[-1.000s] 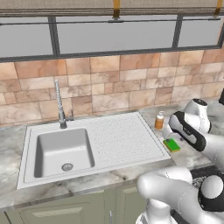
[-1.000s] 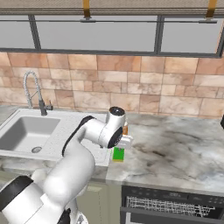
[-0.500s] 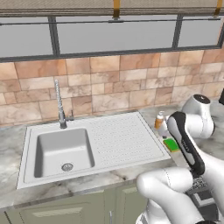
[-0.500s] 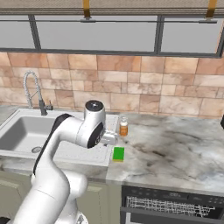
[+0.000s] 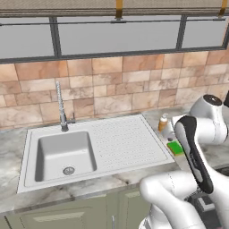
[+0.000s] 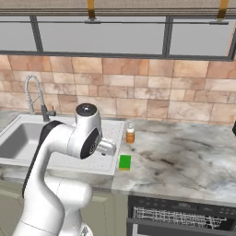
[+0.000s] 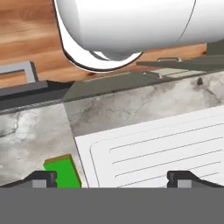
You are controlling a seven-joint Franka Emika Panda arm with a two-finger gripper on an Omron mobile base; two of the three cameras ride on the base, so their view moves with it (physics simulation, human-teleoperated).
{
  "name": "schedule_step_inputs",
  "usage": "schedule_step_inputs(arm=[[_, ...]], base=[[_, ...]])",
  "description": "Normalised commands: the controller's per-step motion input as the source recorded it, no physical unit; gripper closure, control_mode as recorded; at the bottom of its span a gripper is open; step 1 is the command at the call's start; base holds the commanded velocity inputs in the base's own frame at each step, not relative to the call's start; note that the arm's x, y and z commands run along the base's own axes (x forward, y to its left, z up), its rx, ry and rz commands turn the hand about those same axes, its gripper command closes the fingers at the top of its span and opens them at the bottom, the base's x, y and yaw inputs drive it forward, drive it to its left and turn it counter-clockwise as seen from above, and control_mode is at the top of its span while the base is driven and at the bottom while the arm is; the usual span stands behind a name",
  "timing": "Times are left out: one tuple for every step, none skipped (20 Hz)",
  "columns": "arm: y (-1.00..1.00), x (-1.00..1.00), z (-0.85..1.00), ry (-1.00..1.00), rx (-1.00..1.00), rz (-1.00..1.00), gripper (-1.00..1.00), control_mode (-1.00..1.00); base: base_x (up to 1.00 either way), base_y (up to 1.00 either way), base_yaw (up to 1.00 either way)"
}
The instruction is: Locate and retrieve the soap dispenser and sponge from the cabinet. Place them next to the sink.
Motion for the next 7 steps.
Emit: schedule_step_inputs(arm=[[0.10,-0.15,0.51,0.12,-0.05,0.03,-1.00,-1.00],[0.30,-0.16,0.52,0.11,-0.13,0.10,-1.00,-1.00],[0.27,-0.15,0.47,0.13,-0.17,0.13,-1.00,-1.00],[0.30,-0.19,0.44,0.15,-0.19,0.15,-1.00,-1.00],[0.31,-0.21,0.40,0.16,-0.20,0.13,-1.00,-1.00],[0.32,-0.15,0.40,0.18,-0.22,0.11,-1.00,-1.00],[0.28,-0.08,0.37,0.17,-0.23,0.07,-1.00,-1.00]], base=[[0.00,0.00,0.00],[0.00,0.00,0.00],[0.00,0.00,0.00],[0.00,0.00,0.00],[0.00,0.00,0.00],[0.00,0.00,0.00],[0.00,0.00,0.00]])
